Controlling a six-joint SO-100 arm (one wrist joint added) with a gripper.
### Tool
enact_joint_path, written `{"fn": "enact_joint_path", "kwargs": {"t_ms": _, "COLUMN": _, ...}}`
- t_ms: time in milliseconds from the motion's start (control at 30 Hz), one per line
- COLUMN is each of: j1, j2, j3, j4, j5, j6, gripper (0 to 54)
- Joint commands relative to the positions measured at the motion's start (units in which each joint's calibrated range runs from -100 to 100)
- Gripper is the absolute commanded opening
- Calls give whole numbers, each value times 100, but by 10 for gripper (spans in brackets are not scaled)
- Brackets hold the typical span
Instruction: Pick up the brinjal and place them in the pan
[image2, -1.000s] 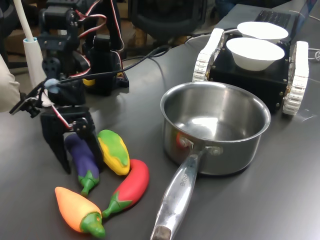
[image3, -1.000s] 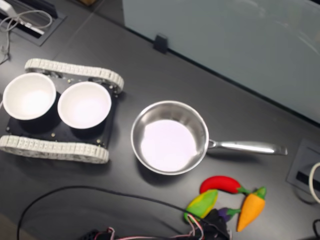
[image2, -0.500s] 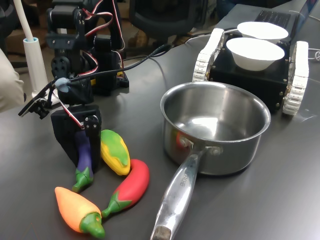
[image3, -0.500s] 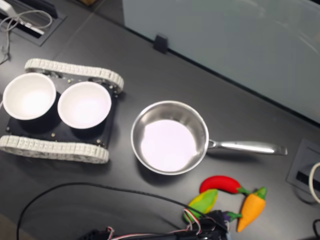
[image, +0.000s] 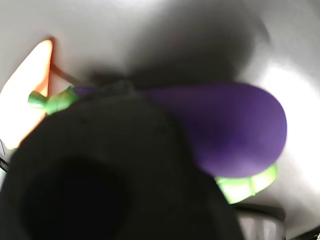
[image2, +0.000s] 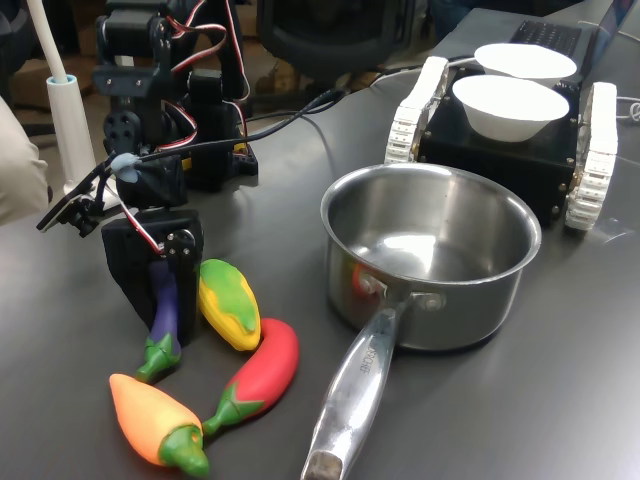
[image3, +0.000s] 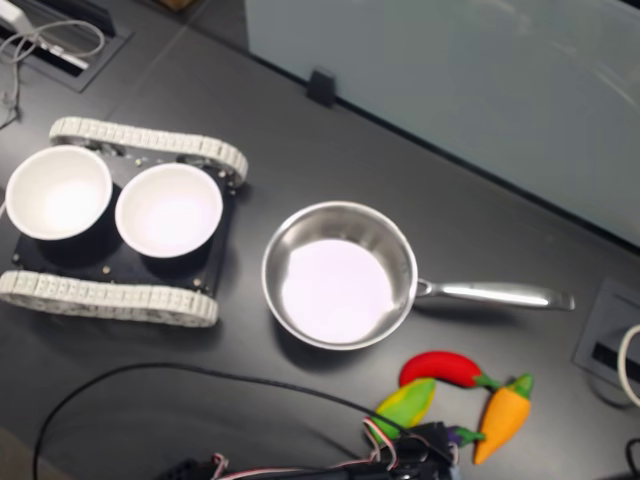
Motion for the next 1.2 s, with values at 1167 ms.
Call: {"fn": "enact_joint_path", "kwargs": {"t_ms": 1167, "j1": 261, "j2": -502, "j3": -3177, "j4": 1240, "j5": -2935, "j6": -1087, "gripper": 0}}
